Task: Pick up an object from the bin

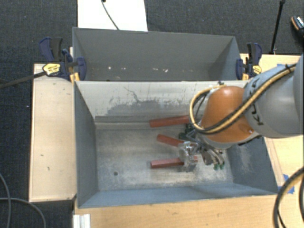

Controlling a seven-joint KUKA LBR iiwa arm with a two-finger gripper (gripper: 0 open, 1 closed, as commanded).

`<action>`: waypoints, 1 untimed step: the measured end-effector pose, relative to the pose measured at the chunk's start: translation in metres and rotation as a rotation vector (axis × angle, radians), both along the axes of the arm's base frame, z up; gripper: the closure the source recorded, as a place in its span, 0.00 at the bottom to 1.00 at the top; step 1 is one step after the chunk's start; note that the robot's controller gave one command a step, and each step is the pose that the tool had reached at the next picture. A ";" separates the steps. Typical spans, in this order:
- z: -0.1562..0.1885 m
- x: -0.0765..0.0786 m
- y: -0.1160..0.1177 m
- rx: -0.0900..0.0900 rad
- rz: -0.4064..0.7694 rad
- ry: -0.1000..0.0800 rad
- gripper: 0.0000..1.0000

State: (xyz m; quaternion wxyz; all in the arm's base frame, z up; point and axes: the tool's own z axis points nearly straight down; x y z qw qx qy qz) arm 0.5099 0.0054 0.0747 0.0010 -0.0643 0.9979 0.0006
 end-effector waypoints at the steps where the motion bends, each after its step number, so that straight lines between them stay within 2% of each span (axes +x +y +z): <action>1: 0.145 -0.004 0.003 -0.001 -0.001 -0.009 1.00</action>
Offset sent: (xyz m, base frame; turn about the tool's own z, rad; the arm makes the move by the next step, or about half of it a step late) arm -0.0065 0.0030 0.1403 -0.0025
